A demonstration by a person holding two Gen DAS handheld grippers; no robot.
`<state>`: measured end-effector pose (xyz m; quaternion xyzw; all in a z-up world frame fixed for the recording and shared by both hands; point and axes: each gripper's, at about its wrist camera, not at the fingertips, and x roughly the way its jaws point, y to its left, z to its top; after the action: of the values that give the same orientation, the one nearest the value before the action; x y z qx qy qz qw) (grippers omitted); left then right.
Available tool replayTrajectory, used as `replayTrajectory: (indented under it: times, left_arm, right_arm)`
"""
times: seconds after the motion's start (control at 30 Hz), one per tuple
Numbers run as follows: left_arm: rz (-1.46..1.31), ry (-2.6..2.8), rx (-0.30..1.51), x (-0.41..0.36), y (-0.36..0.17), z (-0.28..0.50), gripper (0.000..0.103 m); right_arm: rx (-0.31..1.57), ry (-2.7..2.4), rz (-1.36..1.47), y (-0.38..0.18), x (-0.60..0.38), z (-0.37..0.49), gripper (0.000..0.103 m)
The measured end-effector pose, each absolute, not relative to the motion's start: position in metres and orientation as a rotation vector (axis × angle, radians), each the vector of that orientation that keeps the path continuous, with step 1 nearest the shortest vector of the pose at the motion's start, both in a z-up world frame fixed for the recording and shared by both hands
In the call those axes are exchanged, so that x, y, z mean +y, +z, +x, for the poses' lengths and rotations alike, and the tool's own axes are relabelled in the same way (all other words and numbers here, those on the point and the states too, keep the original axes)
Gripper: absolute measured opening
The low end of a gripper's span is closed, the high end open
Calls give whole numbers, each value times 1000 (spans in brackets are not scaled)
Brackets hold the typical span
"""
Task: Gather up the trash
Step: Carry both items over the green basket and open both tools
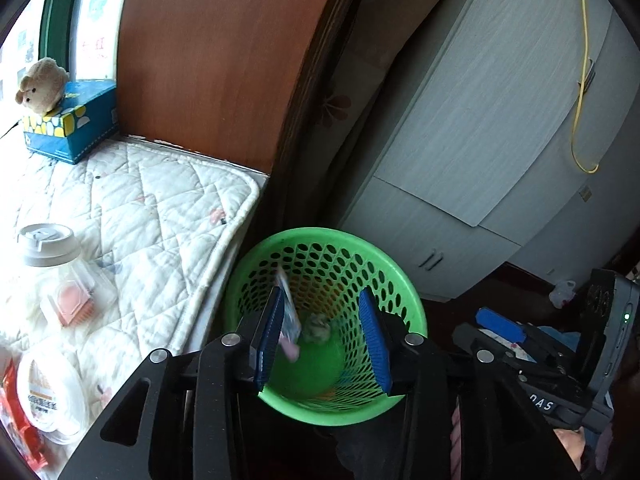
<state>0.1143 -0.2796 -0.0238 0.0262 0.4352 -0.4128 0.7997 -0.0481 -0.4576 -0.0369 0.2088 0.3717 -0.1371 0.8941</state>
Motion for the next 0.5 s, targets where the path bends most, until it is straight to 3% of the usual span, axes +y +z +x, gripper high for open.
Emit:
replayTrajectory:
  times: [0.1, 0.5]
  left_arm:
    - [65, -844, 918, -266, -19, 112, 51]
    - [97, -591, 885, -179, -10, 118, 59]
  right_arm:
    - [768, -271, 424, -34, -452, -46, 73]
    - [767, -185, 386, -26, -415, -23, 79]
